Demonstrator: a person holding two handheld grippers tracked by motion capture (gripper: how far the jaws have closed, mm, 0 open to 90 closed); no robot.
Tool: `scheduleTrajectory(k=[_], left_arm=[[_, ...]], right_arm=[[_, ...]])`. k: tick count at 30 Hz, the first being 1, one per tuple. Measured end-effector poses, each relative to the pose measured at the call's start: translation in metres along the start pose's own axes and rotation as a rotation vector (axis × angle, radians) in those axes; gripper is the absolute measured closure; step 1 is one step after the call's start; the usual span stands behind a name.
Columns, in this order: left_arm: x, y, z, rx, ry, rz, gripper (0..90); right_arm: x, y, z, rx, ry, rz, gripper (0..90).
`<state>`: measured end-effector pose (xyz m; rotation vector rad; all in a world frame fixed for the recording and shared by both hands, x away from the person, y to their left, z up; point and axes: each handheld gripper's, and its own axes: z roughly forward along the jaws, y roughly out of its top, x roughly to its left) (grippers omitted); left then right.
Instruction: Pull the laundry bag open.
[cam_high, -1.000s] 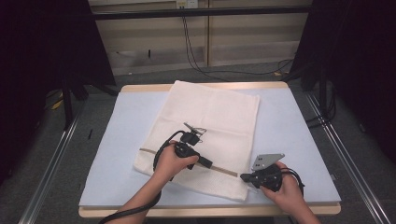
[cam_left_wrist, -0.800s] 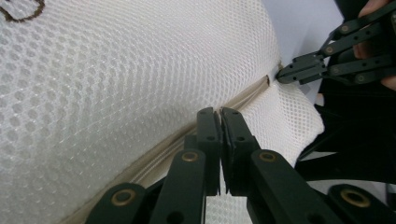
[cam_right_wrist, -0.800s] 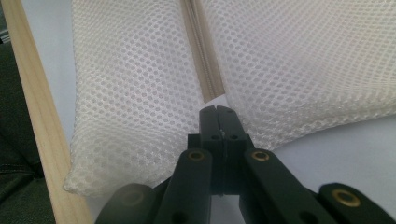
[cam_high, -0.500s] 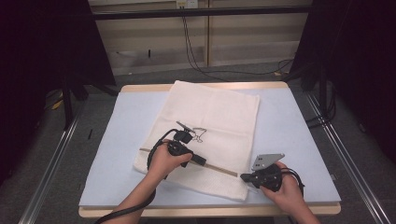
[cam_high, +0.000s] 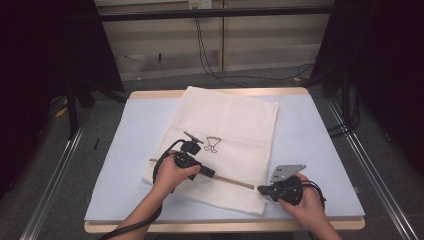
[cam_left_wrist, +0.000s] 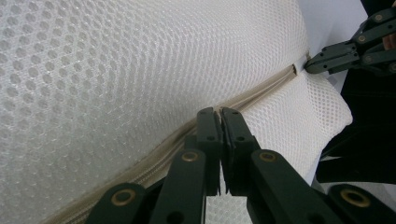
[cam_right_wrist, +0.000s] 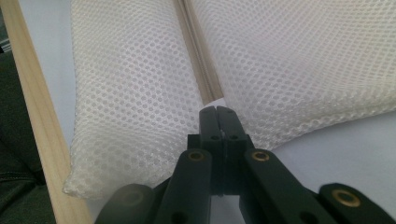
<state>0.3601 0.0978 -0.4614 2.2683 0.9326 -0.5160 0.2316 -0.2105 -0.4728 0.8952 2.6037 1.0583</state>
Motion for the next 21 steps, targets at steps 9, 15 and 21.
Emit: scheduleTrajectory(k=[9,15,21], left_arm=[[-0.001,0.001,0.004,0.024,0.01,0.021,87.1],[-0.003,0.001,0.005,0.026,0.014,0.013,87.1],[-0.005,0.002,0.008,0.026,0.018,0.006,87.1]], right_arm=[[-0.004,0.006,-0.005,-0.063,-0.086,0.044,70.6],[-0.005,0.007,0.013,-0.017,-0.09,0.083,57.3],[-0.005,0.014,0.015,0.029,-0.037,0.097,84.4]])
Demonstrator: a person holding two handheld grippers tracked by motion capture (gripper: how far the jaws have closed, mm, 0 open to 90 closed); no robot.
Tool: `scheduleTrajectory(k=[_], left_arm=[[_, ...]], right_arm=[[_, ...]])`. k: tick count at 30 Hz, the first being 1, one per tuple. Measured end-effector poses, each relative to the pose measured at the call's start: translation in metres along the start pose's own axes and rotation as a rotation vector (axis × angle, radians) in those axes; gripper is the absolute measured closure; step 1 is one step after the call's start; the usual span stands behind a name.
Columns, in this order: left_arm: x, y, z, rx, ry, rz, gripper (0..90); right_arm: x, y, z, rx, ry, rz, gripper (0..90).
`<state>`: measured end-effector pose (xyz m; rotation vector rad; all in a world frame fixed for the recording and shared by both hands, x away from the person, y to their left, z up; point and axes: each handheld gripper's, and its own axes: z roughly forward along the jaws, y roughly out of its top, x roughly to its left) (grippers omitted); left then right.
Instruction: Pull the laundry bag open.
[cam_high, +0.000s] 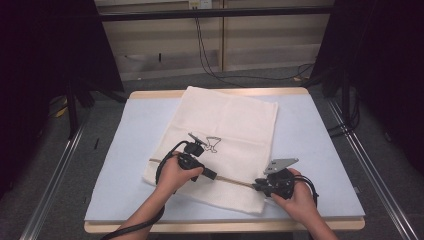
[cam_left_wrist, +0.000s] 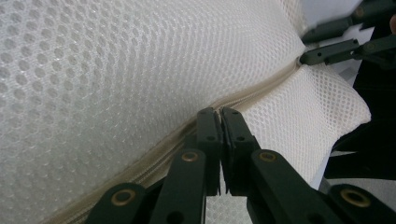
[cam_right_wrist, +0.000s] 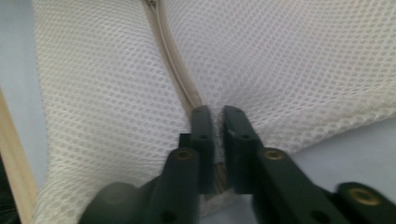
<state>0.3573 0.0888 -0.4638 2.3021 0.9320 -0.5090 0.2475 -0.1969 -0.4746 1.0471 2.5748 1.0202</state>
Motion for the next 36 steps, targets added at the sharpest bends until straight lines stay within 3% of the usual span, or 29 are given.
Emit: scheduleTrajectory(k=[4,5,8,13,14,16,19,20,22,23,24,25,27,29,33,36], left_arm=[[-0.002,0.0,0.001,-0.034,-0.001,-0.027,87.1],[0.0,0.0,0.0,-0.015,-0.001,0.012,87.1],[-0.001,0.001,0.001,-0.019,-0.033,0.012,87.1],[-0.015,0.012,0.014,-0.033,-0.064,0.019,87.1],[-0.02,0.015,0.019,-0.034,-0.068,0.013,87.1],[-0.026,0.02,0.027,-0.022,-0.065,0.018,87.1],[-0.029,0.025,0.032,-0.016,-0.041,0.013,87.1],[-0.028,0.025,0.033,-0.036,-0.065,-0.007,87.1],[-0.028,0.024,0.034,-0.05,-0.069,-0.03,87.1],[-0.026,0.024,0.033,-0.03,-0.069,-0.01,87.1],[-0.026,0.024,0.033,-0.032,-0.066,0.001,87.1],[-0.028,0.023,0.035,-0.054,-0.065,-0.013,87.1],[-0.027,0.024,0.034,-0.036,-0.067,-0.006,87.1],[-0.027,0.023,0.034,-0.045,-0.069,-0.012,87.0],[-0.024,0.024,0.032,-0.019,-0.055,0.018,87.0],[-0.023,0.024,0.032,-0.017,-0.048,0.007,86.8]], right_arm=[[0.003,0.002,0.0,0.011,-0.029,-0.017,86.3],[0.003,0.002,-0.001,0.011,-0.031,-0.015,86.5],[-0.001,0.002,-0.006,0.01,-0.026,-0.022,86.6],[-0.016,-0.003,-0.025,0.008,-0.038,-0.071,86.5],[-0.02,-0.007,-0.029,0.004,-0.06,-0.07,86.4],[-0.028,-0.014,-0.035,0.01,-0.059,-0.068,86.1],[-0.031,-0.02,-0.038,-0.014,-0.088,-0.056,79.7],[-0.029,-0.02,-0.04,-0.033,-0.106,-0.054,79.3],[-0.024,-0.016,-0.042,-0.098,-0.078,-0.056,79.2],[-0.021,-0.013,-0.043,-0.116,-0.084,-0.065,80.7],[-0.017,-0.011,-0.041,-0.12,-0.056,-0.066,88.3],[-0.014,-0.01,-0.037,-0.116,-0.037,-0.079,90.0],[-0.013,-0.012,-0.028,-0.07,-0.032,-0.084,90.0],[-0.012,-0.015,-0.02,-0.025,-0.061,-0.085,90.0],[-0.013,-0.018,-0.019,-0.015,-0.06,-0.082,90.0],[-0.014,-0.02,-0.019,-0.029,-0.063,-0.079,90.0]])
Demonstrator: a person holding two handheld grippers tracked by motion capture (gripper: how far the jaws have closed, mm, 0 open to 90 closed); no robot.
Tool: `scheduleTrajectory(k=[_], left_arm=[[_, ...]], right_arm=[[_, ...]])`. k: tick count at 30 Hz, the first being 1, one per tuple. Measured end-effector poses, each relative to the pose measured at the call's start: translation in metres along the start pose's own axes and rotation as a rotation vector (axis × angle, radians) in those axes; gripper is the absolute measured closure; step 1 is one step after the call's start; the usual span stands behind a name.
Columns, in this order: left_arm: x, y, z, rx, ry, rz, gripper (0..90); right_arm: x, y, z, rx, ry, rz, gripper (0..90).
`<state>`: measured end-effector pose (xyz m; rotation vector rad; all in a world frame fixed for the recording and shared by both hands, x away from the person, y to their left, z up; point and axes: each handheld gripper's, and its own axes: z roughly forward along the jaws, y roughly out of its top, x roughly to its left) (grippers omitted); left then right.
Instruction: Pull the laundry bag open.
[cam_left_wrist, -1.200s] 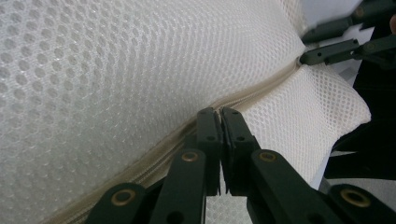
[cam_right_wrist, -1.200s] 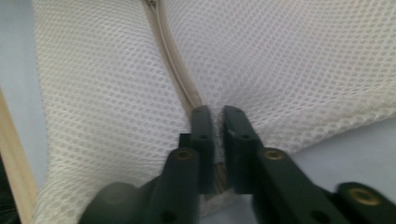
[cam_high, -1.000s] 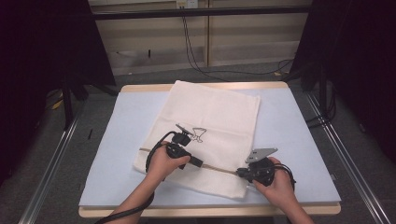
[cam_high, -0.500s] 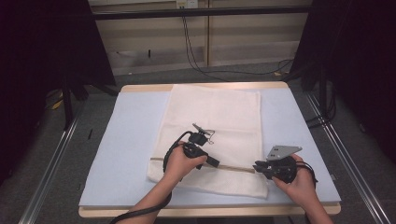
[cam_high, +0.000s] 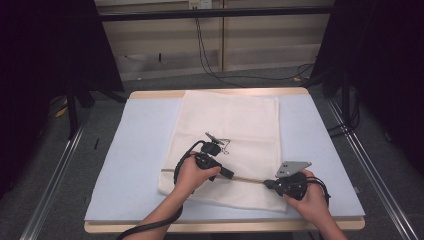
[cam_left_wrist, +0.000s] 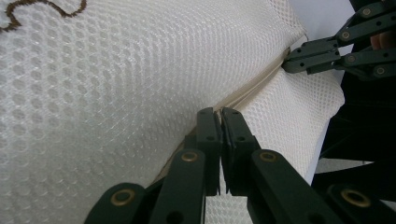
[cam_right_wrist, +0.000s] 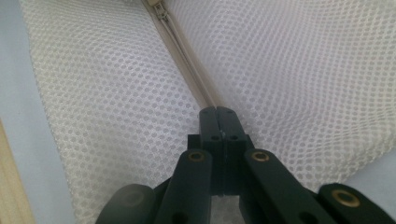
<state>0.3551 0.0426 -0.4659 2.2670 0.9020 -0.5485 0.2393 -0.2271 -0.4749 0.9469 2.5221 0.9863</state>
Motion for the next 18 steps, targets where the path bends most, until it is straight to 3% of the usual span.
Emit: scheduleTrajectory(k=[2,3,7,9,11,12,14,15,16,17,18], left_arm=[[0.001,0.0,-0.001,0.011,0.003,0.009,86.7],[0.0,-0.001,0.0,-0.013,0.006,-0.015,86.7],[0.004,-0.003,-0.002,-0.019,-0.013,-0.009,86.6],[0.003,-0.003,-0.003,-0.017,0.009,-0.017,86.1],[0.005,-0.004,-0.004,-0.002,0.011,0.0,86.1],[0.004,-0.004,-0.004,-0.016,0.01,-0.023,86.1],[0.003,-0.005,-0.004,-0.028,0.007,-0.02,86.2],[0.003,-0.004,-0.008,0.012,0.096,0.026,90.0],[0.006,-0.005,-0.012,0.008,0.141,0.028,90.0],[0.013,-0.007,-0.018,-0.009,0.096,0.003,90.0],[0.018,-0.011,-0.022,-0.045,0.058,-0.066,90.0]], right_arm=[[-0.001,-0.002,-0.001,-0.01,0.014,0.009,90.0],[-0.002,-0.003,-0.001,-0.013,0.02,0.018,90.0],[-0.004,-0.004,-0.002,-0.013,0.027,0.023,90.0],[-0.005,-0.005,-0.003,-0.01,0.033,0.023,90.0],[-0.005,-0.007,-0.004,-0.016,0.034,0.029,90.0],[-0.005,-0.007,-0.004,-0.016,0.031,0.029,90.0],[-0.005,-0.007,-0.004,-0.011,0.032,0.033,90.0],[-0.006,-0.006,-0.004,-0.005,0.04,0.041,90.0],[-0.006,-0.006,-0.004,-0.003,0.049,0.042,90.0],[-0.006,-0.006,-0.004,-0.005,0.049,0.042,90.0],[-0.006,-0.006,-0.004,-0.005,0.042,0.037,90.0]])
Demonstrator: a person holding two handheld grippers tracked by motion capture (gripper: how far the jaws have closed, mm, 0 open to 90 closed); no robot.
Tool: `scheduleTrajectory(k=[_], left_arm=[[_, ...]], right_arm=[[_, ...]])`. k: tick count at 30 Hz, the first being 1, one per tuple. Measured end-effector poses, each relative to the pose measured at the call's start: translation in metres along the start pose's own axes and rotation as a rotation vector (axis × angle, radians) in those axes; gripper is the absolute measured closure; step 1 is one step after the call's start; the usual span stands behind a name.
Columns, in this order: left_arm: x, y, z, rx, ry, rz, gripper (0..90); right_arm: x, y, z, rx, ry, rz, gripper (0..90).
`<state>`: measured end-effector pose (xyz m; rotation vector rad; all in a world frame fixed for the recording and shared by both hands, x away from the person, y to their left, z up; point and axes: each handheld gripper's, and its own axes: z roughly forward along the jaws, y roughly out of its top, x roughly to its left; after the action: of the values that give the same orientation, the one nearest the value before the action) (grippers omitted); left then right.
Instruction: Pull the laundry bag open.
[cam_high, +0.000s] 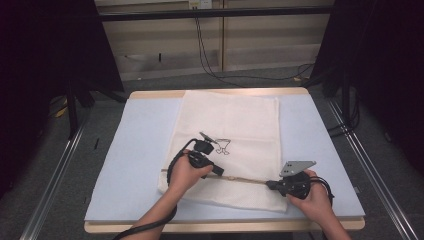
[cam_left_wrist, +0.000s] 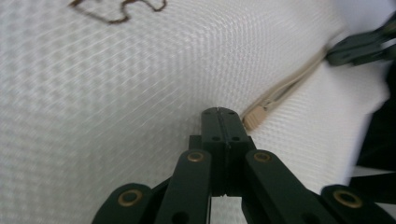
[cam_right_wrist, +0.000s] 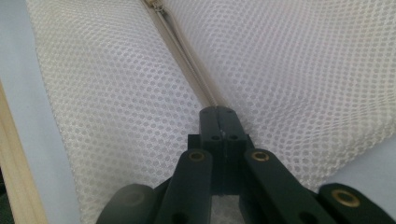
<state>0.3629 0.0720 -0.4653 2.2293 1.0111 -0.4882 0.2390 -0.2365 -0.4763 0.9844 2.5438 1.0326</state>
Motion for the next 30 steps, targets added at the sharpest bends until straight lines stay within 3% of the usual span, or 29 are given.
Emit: scheduleTrajectory(k=[1,2,3,4,6,8,11,12,14,15,17,19,21,30], left_arm=[[0.005,-0.003,-0.006,-0.005,0.016,-0.009,90.0],[0.013,-0.005,-0.012,0.024,0.015,0.02,90.0],[0.015,-0.008,-0.015,-0.003,-0.035,-0.011,90.0],[0.014,-0.01,-0.016,-0.02,-0.048,-0.023,90.0],[0.009,-0.01,-0.014,-0.04,-0.087,-0.014,89.8],[0.001,-0.008,-0.009,-0.048,-0.102,0.004,76.8],[-0.007,-0.003,0.003,-0.014,-0.102,0.0,68.2],[-0.008,-0.002,0.006,-0.011,-0.108,-0.035,66.6],[-0.006,-0.002,0.01,0.023,-0.102,-0.032,66.3],[-0.009,-0.002,0.013,0.0,-0.101,-0.078,66.3],[-0.007,-0.003,0.017,0.031,-0.111,-0.063,65.9],[-0.009,-0.002,0.021,0.028,-0.107,-0.063,69.6],[-0.011,0.0,0.027,0.006,-0.129,-0.093,69.9],[-0.018,0.003,0.036,0.027,-0.135,-0.074,79.5]], right_arm=[[0.0,0.0,0.0,-0.001,0.004,-0.007,90.0],[-0.001,0.0,0.0,-0.006,0.007,-0.005,90.0],[-0.001,0.001,0.0,0.001,0.003,-0.012,90.0],[0.0,0.002,0.0,0.011,-0.003,-0.014,90.0],[0.0,0.002,0.0,0.016,-0.004,-0.016,90.0],[0.001,0.002,0.0,0.017,-0.006,-0.017,90.0],[0.002,0.003,0.0,0.02,-0.01,-0.027,90.0],[0.002,0.003,0.0,0.018,-0.006,-0.03,90.0],[0.002,0.002,0.0,0.014,-0.016,-0.027,90.0],[0.002,0.002,0.0,0.018,-0.014,-0.025,90.0],[0.002,0.002,0.0,0.016,-0.013,-0.019,90.0],[0.001,0.002,0.0,0.013,-0.009,-0.019,90.0],[0.002,0.003,0.0,0.015,-0.011,-0.025,90.0],[0.001,0.002,0.0,0.006,-0.001,-0.004,90.0]])
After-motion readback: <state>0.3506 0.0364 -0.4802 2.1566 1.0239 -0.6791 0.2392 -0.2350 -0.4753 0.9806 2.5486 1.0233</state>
